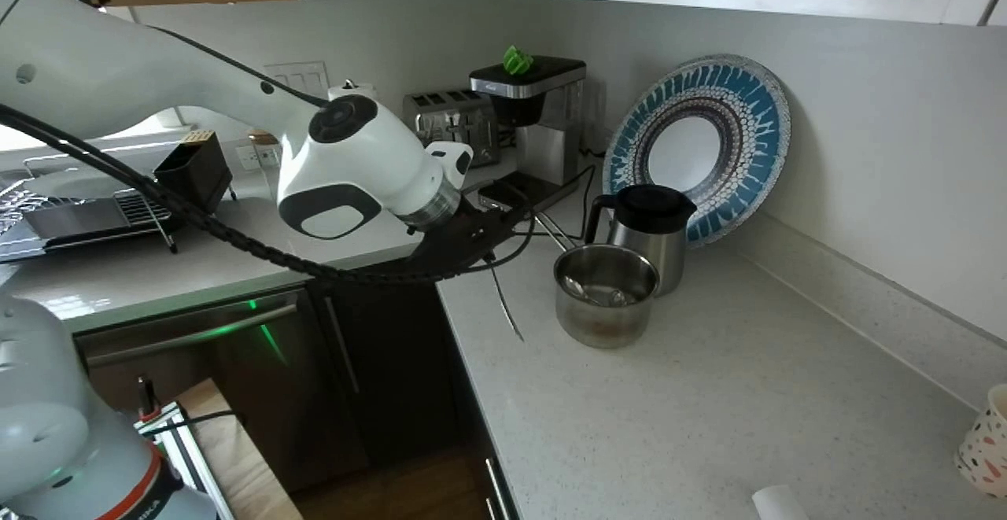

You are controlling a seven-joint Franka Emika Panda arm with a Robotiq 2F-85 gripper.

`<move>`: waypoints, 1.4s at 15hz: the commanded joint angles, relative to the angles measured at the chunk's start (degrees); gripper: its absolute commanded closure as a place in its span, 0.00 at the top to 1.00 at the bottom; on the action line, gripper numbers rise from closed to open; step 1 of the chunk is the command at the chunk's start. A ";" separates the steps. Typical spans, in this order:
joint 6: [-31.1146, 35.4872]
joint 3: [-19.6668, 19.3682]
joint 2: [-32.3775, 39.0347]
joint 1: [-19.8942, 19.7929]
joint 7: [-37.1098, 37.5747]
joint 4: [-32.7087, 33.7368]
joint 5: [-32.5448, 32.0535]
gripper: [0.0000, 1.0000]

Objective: Pick up the steel pasta server from the table and put it cocktail shaker near the paper towel roll

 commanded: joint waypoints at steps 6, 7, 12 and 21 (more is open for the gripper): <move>6.37 -5.71 -5.82 27.50 -15.62 7.47 21.75 0.01; 6.57 -7.62 -6.99 30.57 -17.74 8.74 24.64 0.01; 6.94 -20.14 -10.44 46.97 -31.44 17.08 42.85 0.01; -11.31 -33.54 -12.49 59.69 -57.82 25.48 71.80 0.01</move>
